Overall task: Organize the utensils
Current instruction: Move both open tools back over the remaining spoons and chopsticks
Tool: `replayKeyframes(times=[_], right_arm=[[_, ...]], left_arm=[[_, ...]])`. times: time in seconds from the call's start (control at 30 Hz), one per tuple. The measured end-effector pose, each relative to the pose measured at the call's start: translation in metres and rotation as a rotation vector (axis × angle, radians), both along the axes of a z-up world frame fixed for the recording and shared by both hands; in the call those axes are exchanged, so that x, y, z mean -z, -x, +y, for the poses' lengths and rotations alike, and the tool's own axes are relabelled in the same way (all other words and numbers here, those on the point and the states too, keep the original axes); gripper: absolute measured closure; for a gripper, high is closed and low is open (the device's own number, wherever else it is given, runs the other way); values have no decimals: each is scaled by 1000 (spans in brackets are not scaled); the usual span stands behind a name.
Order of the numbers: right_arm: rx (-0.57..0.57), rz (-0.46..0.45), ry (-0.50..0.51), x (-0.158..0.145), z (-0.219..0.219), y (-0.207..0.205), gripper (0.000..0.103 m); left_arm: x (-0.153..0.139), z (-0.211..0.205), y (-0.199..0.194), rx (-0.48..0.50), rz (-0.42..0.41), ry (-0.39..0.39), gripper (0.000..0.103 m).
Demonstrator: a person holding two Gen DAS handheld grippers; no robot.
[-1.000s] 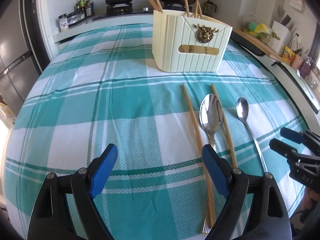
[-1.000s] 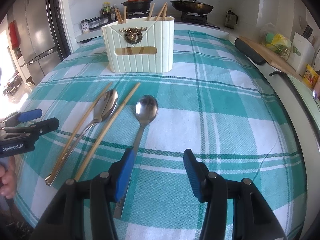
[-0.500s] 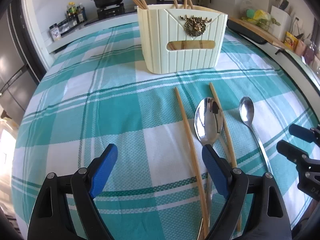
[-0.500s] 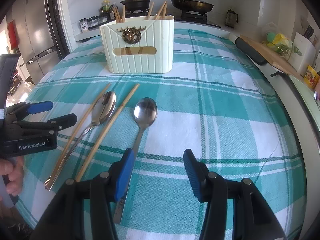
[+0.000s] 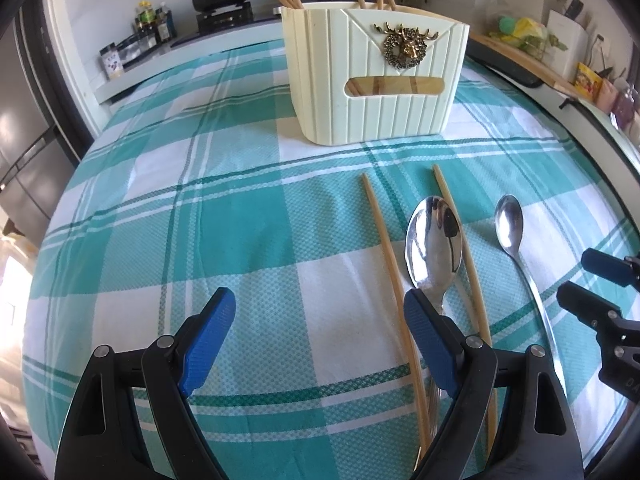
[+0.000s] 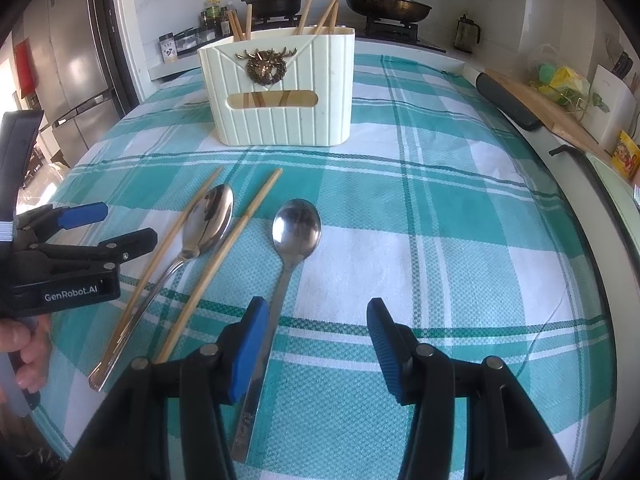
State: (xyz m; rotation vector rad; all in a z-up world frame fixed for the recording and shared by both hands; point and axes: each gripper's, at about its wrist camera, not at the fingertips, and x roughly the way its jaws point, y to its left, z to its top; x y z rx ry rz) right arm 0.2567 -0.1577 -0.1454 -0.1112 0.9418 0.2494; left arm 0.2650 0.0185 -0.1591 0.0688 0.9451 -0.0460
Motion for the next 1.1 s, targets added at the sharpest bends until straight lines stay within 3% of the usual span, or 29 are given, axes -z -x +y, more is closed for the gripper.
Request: replayKeyframes(times=[0.33,0.57,1.1], right_arm=[[9,1,-5,1,-2,-3,51],[15,-4,-19,0,-5,-4,51],[-48,21,-16,19,21,-32,51]], left_arm=[[4,1,-3,2,12,11,16],[7,4,-3,31,31,106,16],[16,-4,-29,69,45,66,20]])
